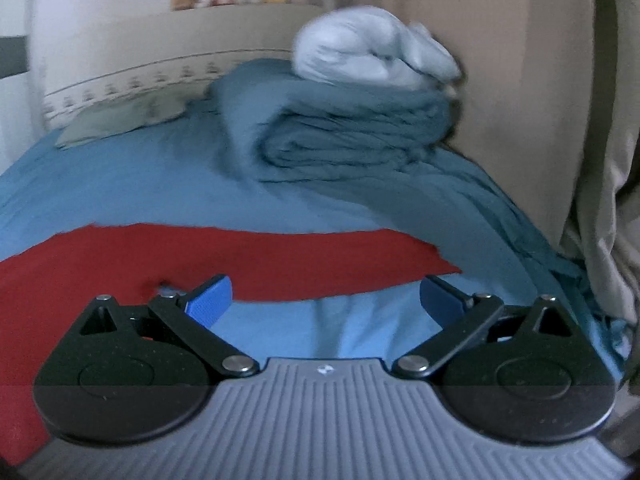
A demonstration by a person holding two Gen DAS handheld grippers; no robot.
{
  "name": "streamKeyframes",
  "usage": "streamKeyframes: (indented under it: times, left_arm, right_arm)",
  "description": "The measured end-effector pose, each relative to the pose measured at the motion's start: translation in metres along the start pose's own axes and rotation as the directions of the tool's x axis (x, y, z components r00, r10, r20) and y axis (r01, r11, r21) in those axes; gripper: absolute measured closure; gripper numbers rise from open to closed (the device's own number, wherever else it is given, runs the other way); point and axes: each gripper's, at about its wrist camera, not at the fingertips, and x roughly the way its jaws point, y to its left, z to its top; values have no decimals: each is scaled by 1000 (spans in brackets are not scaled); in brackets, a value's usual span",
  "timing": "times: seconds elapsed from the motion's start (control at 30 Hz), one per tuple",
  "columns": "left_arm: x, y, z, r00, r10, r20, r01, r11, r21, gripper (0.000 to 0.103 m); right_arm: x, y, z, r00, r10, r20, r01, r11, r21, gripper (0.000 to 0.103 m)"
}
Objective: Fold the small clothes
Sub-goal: 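Grasp the sweater's sleeve cuff with the right tool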
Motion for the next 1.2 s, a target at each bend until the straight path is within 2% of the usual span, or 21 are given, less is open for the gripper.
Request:
streamKeyframes:
  times: [0.2, 0.33, 0.43, 0.53, 0.6, 0.77, 0.83, 0.97, 1.1, 1.2]
  left_arm:
    - [59, -20, 6, 998, -59, -31, 59, 998, 8, 0]
    - [95, -29, 9, 997, -62, -46, 62, 998, 0, 0]
    - [118, -30, 13, 996, -59, -70, 59, 998, -14, 0]
    - [133, -26, 14, 992, -72, -99, 69, 997, -35, 0]
    - [140, -23, 14, 991, -74, -108, 70, 996, -46, 0]
    - [152, -12, 10, 993, -27, -119, 22, 999, -41, 0]
    - [155, -6, 8, 992, -2, -123, -3, 999, -42, 0]
    - [160, 15, 8, 990, 2, -144, -14, 996, -85, 0]
    - [154, 43, 12, 989, -12, -145, -9, 990, -139, 0]
    - [143, 64, 15, 993, 12, -119, -31, 987, -159, 0]
  right_arm:
    - [110, -44, -16, 996, -78, -31, 80, 992, 96, 0]
    - [171, -70, -33, 991, -104, -82, 117, 977, 178, 10]
    - [198, -85, -46, 986, -115, -119, 142, 959, 247, 17]
    - [211, -92, -53, 986, -142, -92, 163, 944, 286, 19]
    - [216, -96, -54, 986, -148, -72, 163, 937, 309, 27]
    - [230, -118, -54, 985, -159, -64, 170, 871, 461, 71]
    - [232, -123, -53, 985, -156, -70, 170, 856, 488, 81]
    - [227, -115, -40, 987, -150, -64, 162, 871, 464, 83]
    - [207, -93, -5, 998, -70, 1, 62, 891, 451, 83]
    - [189, -54, 35, 998, 9, 62, -33, 915, 403, 83]
